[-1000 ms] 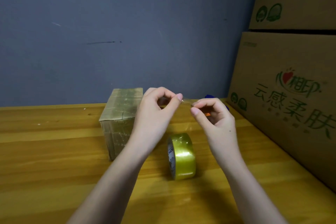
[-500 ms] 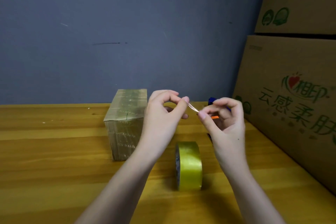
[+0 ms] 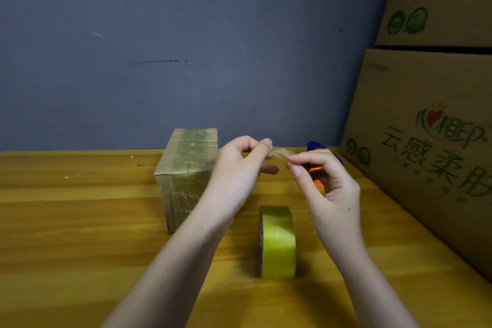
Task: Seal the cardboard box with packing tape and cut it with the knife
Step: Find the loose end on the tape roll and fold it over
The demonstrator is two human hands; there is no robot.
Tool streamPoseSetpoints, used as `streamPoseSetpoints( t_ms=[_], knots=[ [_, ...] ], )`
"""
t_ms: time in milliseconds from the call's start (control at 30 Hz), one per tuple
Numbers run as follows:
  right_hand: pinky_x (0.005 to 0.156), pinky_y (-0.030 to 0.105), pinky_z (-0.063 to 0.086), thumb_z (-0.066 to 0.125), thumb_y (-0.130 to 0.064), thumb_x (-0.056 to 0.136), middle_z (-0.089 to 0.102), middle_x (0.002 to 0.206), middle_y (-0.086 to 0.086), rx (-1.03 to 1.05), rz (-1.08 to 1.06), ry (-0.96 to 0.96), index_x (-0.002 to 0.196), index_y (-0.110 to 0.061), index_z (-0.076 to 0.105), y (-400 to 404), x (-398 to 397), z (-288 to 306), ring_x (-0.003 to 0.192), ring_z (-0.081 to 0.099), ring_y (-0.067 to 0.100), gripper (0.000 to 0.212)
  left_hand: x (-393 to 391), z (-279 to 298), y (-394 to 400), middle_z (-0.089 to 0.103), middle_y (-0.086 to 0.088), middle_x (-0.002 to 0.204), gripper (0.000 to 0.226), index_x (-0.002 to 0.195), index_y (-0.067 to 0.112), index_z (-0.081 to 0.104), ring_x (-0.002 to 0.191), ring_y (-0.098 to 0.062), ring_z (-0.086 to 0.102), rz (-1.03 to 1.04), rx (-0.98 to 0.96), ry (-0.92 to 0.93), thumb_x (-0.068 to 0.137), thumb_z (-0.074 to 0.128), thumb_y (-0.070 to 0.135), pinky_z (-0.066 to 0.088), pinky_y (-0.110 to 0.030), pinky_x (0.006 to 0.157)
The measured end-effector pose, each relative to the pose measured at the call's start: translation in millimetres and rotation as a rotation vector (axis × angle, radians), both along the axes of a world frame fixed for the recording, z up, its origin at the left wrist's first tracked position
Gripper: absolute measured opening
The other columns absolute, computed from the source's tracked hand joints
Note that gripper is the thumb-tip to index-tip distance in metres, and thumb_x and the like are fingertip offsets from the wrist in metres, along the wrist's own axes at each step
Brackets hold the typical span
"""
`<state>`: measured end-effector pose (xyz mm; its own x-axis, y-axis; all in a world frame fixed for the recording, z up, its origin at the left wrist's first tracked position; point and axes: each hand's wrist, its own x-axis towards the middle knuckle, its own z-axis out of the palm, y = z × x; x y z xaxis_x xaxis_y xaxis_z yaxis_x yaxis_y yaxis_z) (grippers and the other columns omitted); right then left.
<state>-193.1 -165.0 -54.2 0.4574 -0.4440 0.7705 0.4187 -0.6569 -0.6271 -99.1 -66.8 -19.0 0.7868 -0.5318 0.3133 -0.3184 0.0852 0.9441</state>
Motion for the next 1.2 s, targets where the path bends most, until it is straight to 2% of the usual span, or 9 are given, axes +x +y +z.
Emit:
streamPoseSetpoints(
  t_ms=[100, 267, 333, 467, 600, 667, 900, 1033, 1200],
  knots=[
    [0.073, 0.016, 0.049, 0.065, -0.012, 0.085, 0.065, 0.093, -0.011, 0.029, -0.006, 0.013, 0.092, -0.028, 0.066, -1.2, -0.9, -0.2, 0.090, 0.062, 0.010, 0.017, -3.4, 0.9, -0.4, 0.066, 0.002, 0.080, 0.030, 0.062, 0.023, 0.052, 0.067, -0.008, 0.070, -0.019, -0.008, 0.034, 0.091, 0.054, 0.028, 0.045, -0.032, 0.080],
    [0.074, 0.021, 0.048, 0.067, -0.026, 0.082, 0.064, 0.092, -0.020, -0.102, -0.090, -0.020, 0.095, -0.034, 0.065, -2.3, -1.8, 1.0, 0.090, 0.059, 0.011, 0.015, -5.4, 0.8, -1.1, 0.065, 0.008, 0.051, 0.033, 0.057, 0.020, 0.050, 0.081, -0.016, 0.067, 0.055, 0.015, 0.036, 0.088, 0.057, 0.027, 0.045, -0.033, 0.081],
    [0.074, 0.017, 0.046, 0.066, -0.026, 0.082, 0.061, 0.090, -0.027, -0.175, -0.148, -0.032, 0.096, -0.033, 0.065, -0.9, -2.2, 1.2, 0.090, 0.056, 0.006, 0.016, -5.4, 0.9, -0.5, 0.067, 0.005, 0.054, 0.030, 0.059, 0.017, 0.055, 0.085, -0.014, 0.065, 0.088, 0.019, 0.003, 0.087, 0.058, 0.027, 0.045, -0.032, 0.079],
    [0.075, 0.015, 0.044, 0.068, -0.021, 0.083, 0.059, 0.093, -0.024, -0.228, -0.217, -0.037, 0.097, -0.029, 0.065, 1.6, -1.6, -1.5, 0.090, 0.054, 0.003, 0.017, -4.4, 2.1, 0.8, 0.068, 0.003, 0.062, 0.025, 0.069, 0.001, 0.063, 0.094, -0.007, 0.064, 0.102, 0.023, -0.048, 0.085, 0.058, 0.020, 0.044, -0.028, 0.081],
    [0.080, 0.015, 0.042, 0.069, -0.018, 0.083, 0.059, 0.093, -0.021, -0.279, -0.285, -0.063, 0.098, -0.028, 0.064, 2.7, -1.0, -2.6, 0.092, 0.054, 0.003, 0.019, -4.6, 3.0, 2.1, 0.068, 0.011, 0.059, 0.032, 0.068, -0.001, 0.062, 0.092, -0.016, 0.066, 0.107, 0.055, -0.072, 0.071, 0.056, 0.030, 0.044, -0.022, 0.072],
    [0.081, 0.017, 0.042, 0.070, -0.018, 0.083, 0.059, 0.092, -0.020, -0.287, -0.300, -0.072, 0.097, -0.028, 0.064, 3.2, -0.2, -3.1, 0.092, 0.053, 0.003, 0.018, -4.7, 3.0, 2.1, 0.068, 0.008, 0.062, 0.027, 0.066, 0.001, 0.063, 0.094, -0.019, 0.065, 0.111, 0.072, -0.081, 0.075, 0.058, 0.026, 0.043, -0.020, 0.071],
    [0.073, 0.026, 0.044, 0.063, -0.019, 0.087, 0.057, 0.089, -0.014, -0.314, -0.354, -0.076, 0.090, -0.015, 0.069, 2.5, 2.3, -6.9, 0.085, 0.049, 0.003, 0.008, -4.4, 2.2, 1.7, 0.069, -0.005, 0.082, 0.024, 0.052, 0.015, 0.058, 0.084, -0.019, 0.064, 0.158, 0.124, -0.160, 0.062, 0.051, 0.035, 0.049, -0.042, 0.085],
    [0.075, 0.020, 0.041, 0.057, -0.020, 0.090, 0.056, 0.092, -0.011, -0.357, -0.407, -0.058, 0.091, -0.012, 0.066, 2.2, 5.2, -10.2, 0.088, 0.047, 0.004, 0.013, -2.0, 0.0, 2.5, 0.067, -0.003, 0.081, 0.031, 0.060, 0.009, 0.057, 0.079, -0.026, 0.062, 0.206, 0.166, -0.260, 0.062, 0.050, 0.040, 0.051, -0.048, 0.080],
    [0.080, 0.017, 0.043, 0.058, -0.015, 0.090, 0.045, 0.101, -0.015, -0.238, -0.360, -0.093, 0.091, -0.016, 0.063, 1.2, 3.7, -8.4, 0.097, 0.051, 0.005, 0.005, 2.7, 1.9, 7.8, 0.068, 0.001, 0.077, 0.023, 0.055, 0.018, 0.048, 0.074, -0.027, 0.062, 0.212, 0.208, -0.293, 0.061, 0.051, 0.040, 0.052, -0.047, 0.075]
  ],
)
